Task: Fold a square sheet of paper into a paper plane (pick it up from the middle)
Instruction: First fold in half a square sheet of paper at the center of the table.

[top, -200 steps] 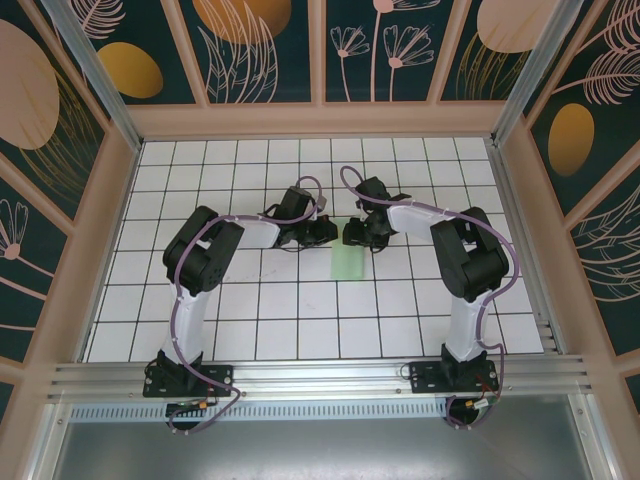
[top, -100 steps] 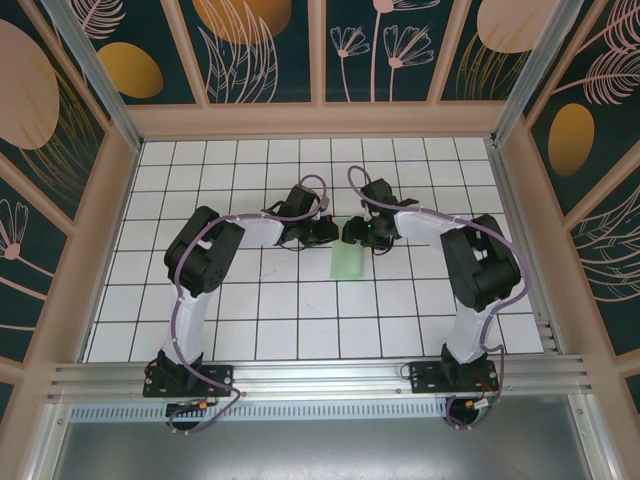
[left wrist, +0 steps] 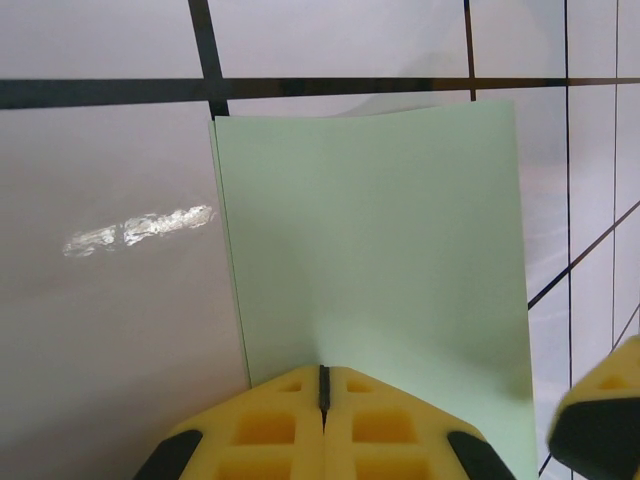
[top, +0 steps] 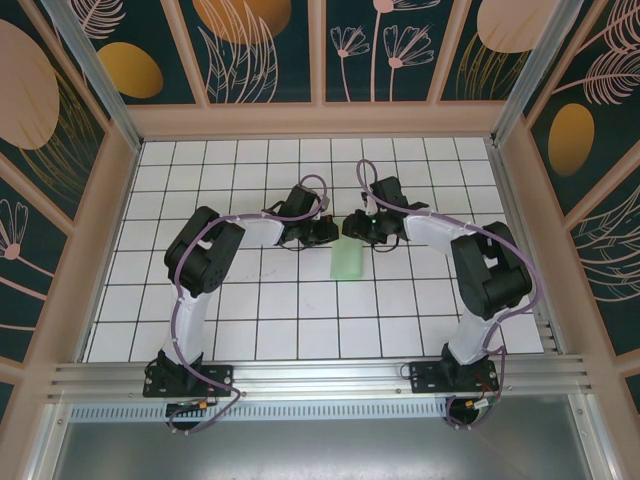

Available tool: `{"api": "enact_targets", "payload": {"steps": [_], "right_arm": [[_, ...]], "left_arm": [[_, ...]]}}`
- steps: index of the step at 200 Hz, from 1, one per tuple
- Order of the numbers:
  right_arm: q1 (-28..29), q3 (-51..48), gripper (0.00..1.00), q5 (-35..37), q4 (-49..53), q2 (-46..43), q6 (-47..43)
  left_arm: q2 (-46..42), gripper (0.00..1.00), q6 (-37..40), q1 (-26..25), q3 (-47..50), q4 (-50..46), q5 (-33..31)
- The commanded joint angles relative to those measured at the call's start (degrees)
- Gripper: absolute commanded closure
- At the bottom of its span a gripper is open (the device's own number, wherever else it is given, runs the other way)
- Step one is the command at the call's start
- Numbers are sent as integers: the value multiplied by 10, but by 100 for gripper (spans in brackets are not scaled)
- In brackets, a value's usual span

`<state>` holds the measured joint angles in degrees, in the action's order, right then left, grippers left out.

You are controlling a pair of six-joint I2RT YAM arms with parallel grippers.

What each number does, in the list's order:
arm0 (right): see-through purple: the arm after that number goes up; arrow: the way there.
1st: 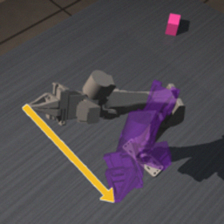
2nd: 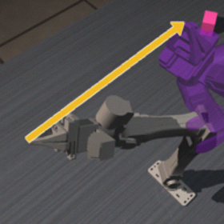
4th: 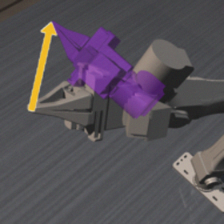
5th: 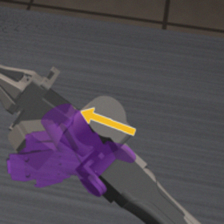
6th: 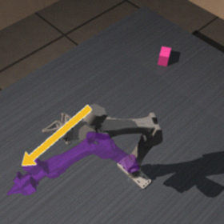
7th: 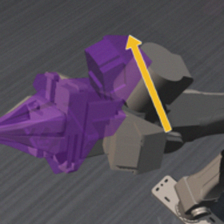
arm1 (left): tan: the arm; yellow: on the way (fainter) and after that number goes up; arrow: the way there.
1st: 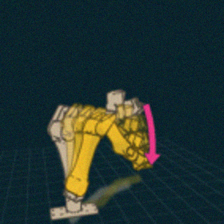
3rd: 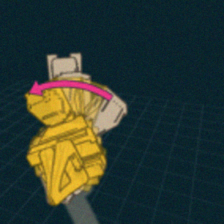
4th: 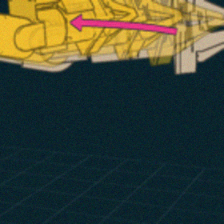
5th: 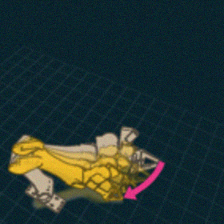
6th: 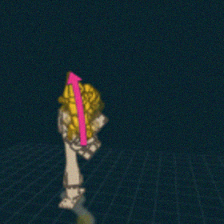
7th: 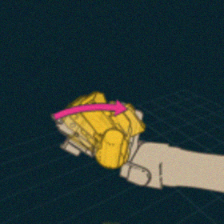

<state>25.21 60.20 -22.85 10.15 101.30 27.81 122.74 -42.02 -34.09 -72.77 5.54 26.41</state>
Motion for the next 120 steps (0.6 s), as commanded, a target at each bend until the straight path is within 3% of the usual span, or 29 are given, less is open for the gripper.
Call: {"api": "enact_targets", "payload": {"steps": [1, 70, 120], "right_arm": [[-10, 1, 64, -28, -17, 20, -3], [-18, -1, 65, -17, -4, 55, -9], [-19, 3, 64, -3, -5, 19, -13]], "left_arm": [[37, 97, 16, 10, 24, -98, -79], [36, 98, 14, 10, 20, -102, -80], [36, 98, 16, 10, 17, -104, -79]]}}
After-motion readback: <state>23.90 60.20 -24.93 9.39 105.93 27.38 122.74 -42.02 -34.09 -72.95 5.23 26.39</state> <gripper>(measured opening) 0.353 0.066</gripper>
